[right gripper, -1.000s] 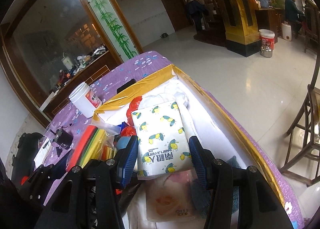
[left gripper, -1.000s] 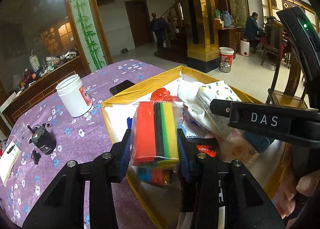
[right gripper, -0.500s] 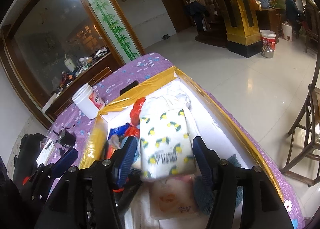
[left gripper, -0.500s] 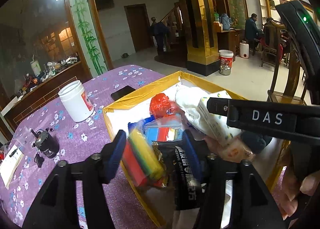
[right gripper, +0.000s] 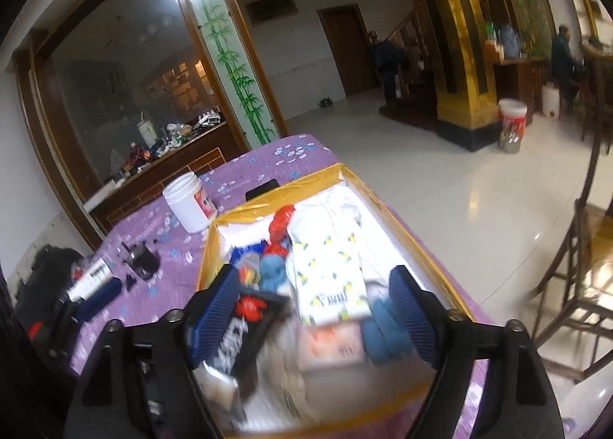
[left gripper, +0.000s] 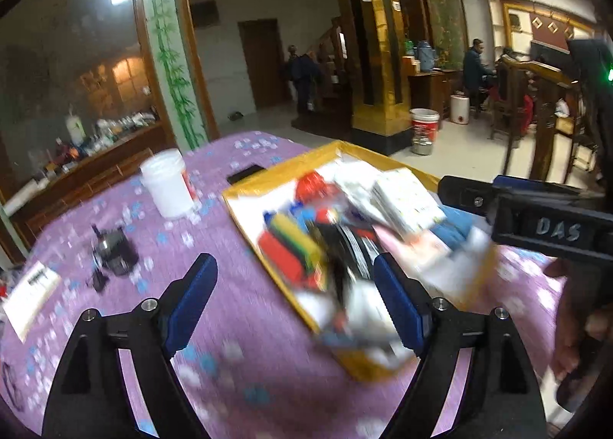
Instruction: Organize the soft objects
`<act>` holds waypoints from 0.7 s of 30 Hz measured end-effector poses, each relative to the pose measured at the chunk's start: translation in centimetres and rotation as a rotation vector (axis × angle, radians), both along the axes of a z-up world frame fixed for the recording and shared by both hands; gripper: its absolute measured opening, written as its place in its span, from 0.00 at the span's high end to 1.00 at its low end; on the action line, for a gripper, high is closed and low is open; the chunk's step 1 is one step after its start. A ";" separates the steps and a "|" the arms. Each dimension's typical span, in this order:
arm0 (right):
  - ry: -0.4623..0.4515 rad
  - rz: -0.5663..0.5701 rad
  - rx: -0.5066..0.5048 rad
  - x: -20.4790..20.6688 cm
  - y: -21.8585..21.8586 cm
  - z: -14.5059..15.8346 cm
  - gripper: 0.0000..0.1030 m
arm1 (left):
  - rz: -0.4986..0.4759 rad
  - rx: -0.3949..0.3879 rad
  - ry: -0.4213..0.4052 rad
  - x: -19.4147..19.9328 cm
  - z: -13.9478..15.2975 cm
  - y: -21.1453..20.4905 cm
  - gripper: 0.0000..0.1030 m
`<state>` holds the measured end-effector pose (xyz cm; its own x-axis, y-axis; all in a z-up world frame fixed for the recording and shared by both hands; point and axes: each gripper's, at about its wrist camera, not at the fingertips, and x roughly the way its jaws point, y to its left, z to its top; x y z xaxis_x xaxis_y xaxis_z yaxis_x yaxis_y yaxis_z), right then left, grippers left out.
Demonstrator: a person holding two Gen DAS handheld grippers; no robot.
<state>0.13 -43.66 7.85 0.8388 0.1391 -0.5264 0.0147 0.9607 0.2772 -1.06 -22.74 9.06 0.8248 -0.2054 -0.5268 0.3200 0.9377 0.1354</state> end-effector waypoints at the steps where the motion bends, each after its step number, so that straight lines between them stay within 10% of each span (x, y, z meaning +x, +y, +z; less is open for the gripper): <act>1: -0.005 -0.006 -0.012 -0.8 0.1 -0.1 0.15 | -0.011 -0.016 0.009 -0.7 -0.2 0.5 0.19; 5: -0.031 -0.076 -0.086 -3.9 1.6 -0.8 0.00 | -0.020 -0.075 0.026 -3.3 -0.9 2.9 0.18; 21: -0.106 -0.110 -0.106 -6.8 6.5 -2.5 0.00 | 0.072 -0.030 -0.086 -6.6 -1.5 5.4 0.00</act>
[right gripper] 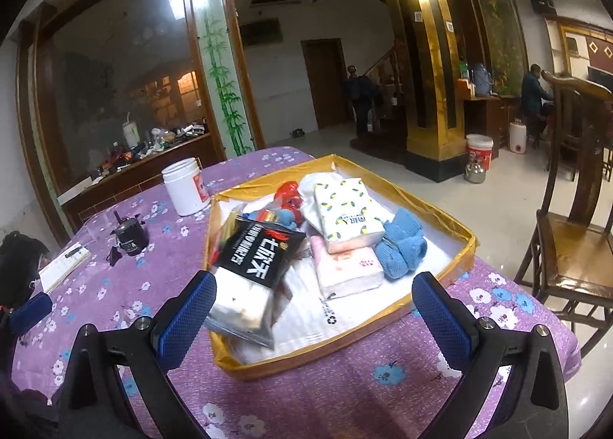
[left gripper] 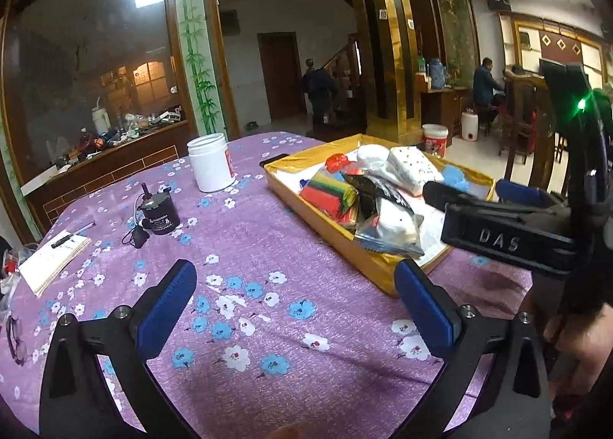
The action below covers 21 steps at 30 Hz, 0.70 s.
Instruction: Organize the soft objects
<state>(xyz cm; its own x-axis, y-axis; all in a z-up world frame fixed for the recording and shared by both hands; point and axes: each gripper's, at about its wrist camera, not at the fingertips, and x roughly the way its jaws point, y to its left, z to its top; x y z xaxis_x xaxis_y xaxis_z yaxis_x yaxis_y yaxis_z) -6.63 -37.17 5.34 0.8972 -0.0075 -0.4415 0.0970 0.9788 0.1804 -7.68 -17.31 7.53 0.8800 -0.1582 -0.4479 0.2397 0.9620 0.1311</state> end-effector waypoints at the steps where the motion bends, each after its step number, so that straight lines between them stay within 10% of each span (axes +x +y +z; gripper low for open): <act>1: -0.002 0.000 -0.006 -0.1 0.1 0.0 0.00 | 0.006 0.006 -0.009 -0.1 -0.1 0.0 0.00; 21: 0.028 0.010 0.011 0.6 0.1 -1.4 0.00 | 0.096 0.135 0.062 1.1 -1.8 -0.6 0.00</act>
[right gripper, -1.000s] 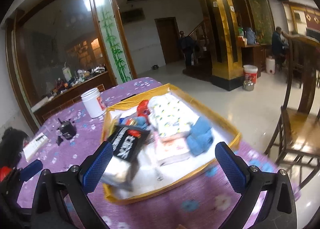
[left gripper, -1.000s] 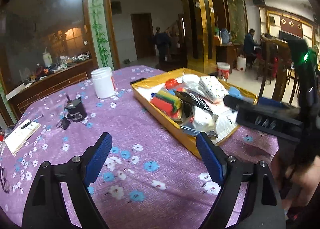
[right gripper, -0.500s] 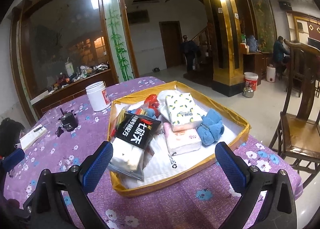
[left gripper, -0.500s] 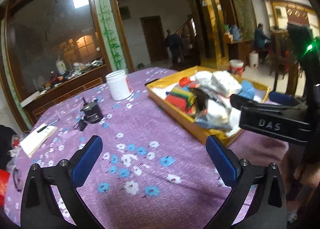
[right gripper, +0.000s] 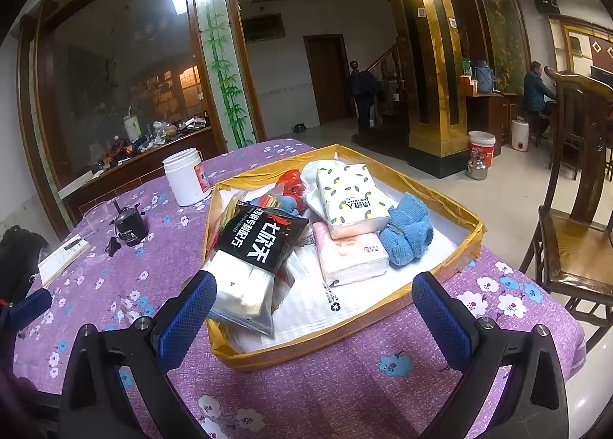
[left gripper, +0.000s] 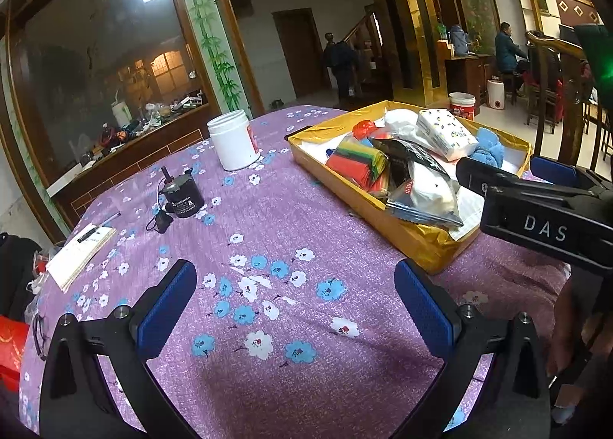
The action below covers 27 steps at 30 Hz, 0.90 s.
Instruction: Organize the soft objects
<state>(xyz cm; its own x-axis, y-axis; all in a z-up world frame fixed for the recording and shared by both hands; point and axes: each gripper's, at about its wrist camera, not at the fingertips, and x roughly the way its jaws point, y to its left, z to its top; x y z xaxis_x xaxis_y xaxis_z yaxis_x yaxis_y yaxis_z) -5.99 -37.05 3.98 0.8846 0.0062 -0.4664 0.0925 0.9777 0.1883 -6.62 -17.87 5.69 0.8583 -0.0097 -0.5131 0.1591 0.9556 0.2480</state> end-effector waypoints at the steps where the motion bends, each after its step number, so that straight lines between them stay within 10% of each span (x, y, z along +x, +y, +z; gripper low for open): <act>1: -0.001 0.002 0.001 0.0 0.0 0.0 0.00 | -0.002 0.004 -0.002 0.0 0.0 -0.1 0.00; 27: -0.008 0.006 0.005 0.1 0.2 -0.1 0.00 | -0.016 0.040 -0.020 -0.7 0.0 -0.7 0.00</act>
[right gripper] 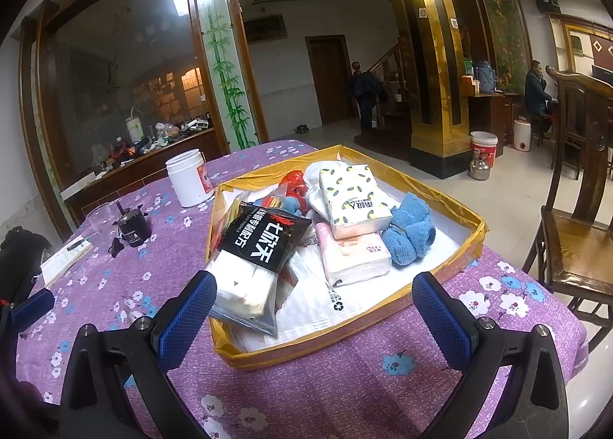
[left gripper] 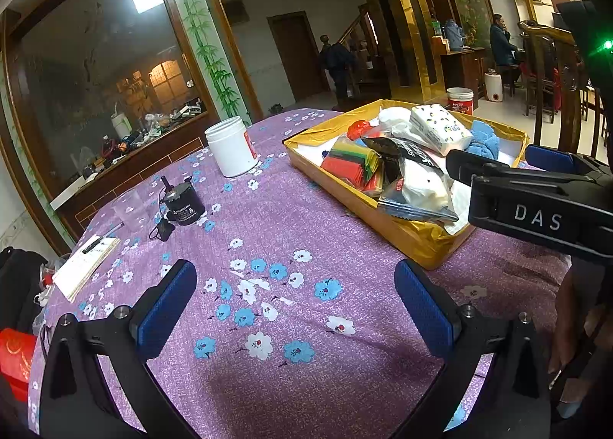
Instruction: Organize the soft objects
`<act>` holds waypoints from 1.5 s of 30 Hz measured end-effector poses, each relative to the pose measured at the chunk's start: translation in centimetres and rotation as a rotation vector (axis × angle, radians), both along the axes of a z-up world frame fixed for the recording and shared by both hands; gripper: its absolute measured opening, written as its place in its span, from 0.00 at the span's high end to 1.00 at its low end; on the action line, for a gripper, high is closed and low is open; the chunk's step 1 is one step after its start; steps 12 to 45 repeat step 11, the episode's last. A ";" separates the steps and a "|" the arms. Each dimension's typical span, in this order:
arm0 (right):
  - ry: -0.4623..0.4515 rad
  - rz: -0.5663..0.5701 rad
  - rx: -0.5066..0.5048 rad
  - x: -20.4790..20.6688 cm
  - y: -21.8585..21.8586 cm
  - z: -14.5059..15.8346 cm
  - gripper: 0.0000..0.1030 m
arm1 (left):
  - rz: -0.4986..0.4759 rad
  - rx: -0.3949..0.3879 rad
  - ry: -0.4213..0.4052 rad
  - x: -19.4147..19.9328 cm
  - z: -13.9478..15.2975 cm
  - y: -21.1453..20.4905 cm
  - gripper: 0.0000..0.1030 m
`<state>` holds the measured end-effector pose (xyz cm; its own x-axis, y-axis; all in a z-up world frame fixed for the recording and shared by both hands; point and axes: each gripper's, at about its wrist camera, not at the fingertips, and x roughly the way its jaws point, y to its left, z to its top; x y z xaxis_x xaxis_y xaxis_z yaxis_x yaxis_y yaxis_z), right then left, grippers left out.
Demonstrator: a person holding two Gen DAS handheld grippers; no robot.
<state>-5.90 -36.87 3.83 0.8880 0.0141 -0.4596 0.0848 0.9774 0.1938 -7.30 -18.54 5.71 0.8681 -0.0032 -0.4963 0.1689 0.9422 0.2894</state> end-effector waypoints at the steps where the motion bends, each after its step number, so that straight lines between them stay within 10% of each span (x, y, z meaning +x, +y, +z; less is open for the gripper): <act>1: -0.001 0.000 0.000 -0.1 0.0 0.1 0.00 | -0.001 0.000 -0.004 -0.1 0.1 0.0 0.00; 45: -0.018 0.007 0.007 -0.4 0.0 0.4 0.00 | -0.018 -0.037 0.009 -0.4 0.6 0.4 0.00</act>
